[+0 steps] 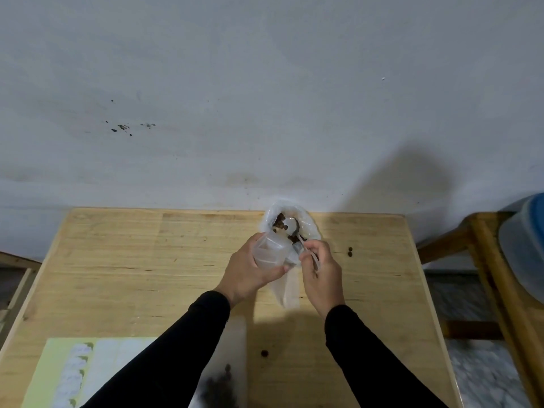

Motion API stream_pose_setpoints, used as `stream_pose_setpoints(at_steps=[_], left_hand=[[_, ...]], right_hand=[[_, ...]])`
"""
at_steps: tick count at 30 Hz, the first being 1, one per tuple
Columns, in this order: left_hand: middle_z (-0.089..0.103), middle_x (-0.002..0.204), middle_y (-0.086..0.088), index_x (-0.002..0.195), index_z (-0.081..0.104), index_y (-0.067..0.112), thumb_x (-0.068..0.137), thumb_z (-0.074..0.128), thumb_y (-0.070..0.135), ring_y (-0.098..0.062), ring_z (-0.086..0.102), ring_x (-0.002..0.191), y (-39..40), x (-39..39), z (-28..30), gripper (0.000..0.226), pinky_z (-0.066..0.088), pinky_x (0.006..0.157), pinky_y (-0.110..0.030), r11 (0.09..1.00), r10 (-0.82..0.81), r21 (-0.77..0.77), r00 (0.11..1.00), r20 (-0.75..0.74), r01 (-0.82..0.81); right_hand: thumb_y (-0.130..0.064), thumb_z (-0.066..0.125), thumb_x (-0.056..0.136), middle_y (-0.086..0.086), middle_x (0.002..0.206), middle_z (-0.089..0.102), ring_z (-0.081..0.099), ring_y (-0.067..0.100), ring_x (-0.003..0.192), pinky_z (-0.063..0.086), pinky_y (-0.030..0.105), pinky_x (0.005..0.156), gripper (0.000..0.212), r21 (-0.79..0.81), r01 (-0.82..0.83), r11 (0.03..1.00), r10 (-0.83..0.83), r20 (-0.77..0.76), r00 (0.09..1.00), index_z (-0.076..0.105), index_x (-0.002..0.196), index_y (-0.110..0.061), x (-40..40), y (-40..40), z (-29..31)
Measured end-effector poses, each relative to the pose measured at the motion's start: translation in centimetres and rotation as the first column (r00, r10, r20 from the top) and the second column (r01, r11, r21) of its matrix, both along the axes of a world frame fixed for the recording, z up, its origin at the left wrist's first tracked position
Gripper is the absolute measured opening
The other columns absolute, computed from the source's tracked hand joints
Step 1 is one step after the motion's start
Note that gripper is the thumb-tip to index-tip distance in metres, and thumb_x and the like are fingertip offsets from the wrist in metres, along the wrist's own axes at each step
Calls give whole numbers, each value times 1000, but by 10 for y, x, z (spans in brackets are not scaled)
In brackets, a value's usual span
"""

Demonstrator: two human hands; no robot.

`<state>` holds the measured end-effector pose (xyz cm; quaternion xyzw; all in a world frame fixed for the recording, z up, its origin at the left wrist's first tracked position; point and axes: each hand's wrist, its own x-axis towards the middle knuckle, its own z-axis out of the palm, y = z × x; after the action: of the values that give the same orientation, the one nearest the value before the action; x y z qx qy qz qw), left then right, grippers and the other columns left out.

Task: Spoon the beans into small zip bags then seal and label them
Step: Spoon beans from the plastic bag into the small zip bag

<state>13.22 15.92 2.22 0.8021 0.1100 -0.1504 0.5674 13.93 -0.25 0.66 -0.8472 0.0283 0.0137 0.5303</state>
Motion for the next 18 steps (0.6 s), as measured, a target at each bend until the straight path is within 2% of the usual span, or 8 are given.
stream_pose_setpoints(at_steps=[3, 7, 9, 12, 18], left_hand=[[48, 118, 25, 141, 38, 23, 67, 83, 37, 23, 44, 99, 2, -3, 1, 88, 35, 74, 5, 1000, 17, -4, 1000, 23, -16], [43, 114, 36, 136, 40, 28, 61, 84, 44, 29, 41, 102, 2, -8, 7, 88, 34, 78, 5, 1000, 22, 13, 997, 78, -23], [44, 114, 37, 129, 42, 34, 55, 78, 53, 28, 42, 103, 2, -10, 11, 85, 35, 80, 3, 999, 18, 26, 995, 100, -20], [43, 113, 39, 122, 43, 37, 53, 74, 54, 29, 41, 104, 1, -10, 16, 77, 33, 81, 4, 999, 10, 36, 991, 131, -15], [48, 114, 33, 124, 45, 35, 54, 73, 55, 25, 45, 103, 8, -12, 11, 78, 37, 80, 1, 999, 14, 36, 991, 130, -18]], right_hand=[[-10, 49, 95, -10, 90, 60, 57, -1, 80, 43, 6, 67, 11, 88, 70, 994, -63, -70, 996, 54, 104, -14, -1, 0, 2], [-13, 48, 95, 1, 90, 64, 59, 11, 79, 48, 17, 70, 11, 195, 167, 967, -135, -164, 977, 53, 100, -21, -2, 3, 4], [-11, 47, 94, 0, 85, 64, 59, 12, 76, 49, 20, 70, 14, 251, 221, 942, -172, -204, 964, 54, 101, -21, -3, 4, 4], [-8, 48, 94, -1, 77, 63, 57, 10, 69, 49, 20, 66, 16, 318, 286, 904, -207, -259, 943, 58, 103, -15, 0, 5, 3], [-6, 54, 92, 4, 72, 65, 57, 13, 65, 50, 27, 63, 16, 424, 333, 842, -167, -382, 909, 65, 102, -10, 9, 3, 0]])
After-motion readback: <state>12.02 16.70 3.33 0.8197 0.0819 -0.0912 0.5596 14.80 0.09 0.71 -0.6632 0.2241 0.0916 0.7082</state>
